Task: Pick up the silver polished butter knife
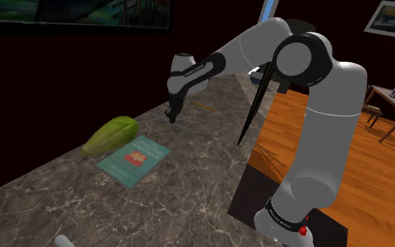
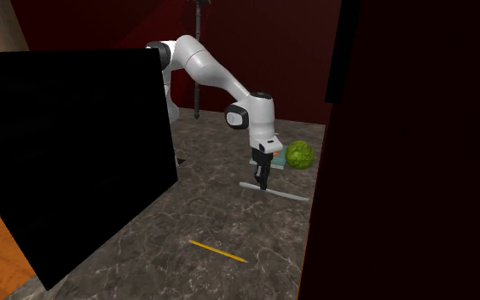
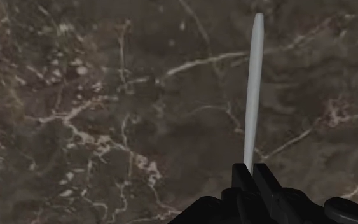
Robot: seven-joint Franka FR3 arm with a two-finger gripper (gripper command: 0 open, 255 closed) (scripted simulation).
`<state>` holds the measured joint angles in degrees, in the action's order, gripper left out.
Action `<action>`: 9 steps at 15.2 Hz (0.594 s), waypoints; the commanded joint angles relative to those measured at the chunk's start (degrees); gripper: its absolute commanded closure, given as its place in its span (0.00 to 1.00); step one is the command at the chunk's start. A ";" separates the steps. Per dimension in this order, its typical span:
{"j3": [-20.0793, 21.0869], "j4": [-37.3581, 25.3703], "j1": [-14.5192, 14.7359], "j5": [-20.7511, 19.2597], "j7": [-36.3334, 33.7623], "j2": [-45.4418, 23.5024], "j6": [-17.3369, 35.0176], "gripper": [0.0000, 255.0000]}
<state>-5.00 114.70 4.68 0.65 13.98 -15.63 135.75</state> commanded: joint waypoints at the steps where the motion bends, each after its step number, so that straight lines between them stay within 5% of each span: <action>1: -0.01 0.01 -0.01 0.00 0.00 -0.01 0.00 1.00; 9: -0.10 -1.64 0.07 -0.27 -0.13 2.33 -3.97 1.00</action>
<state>-5.04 113.43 4.83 0.40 13.73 -13.74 132.60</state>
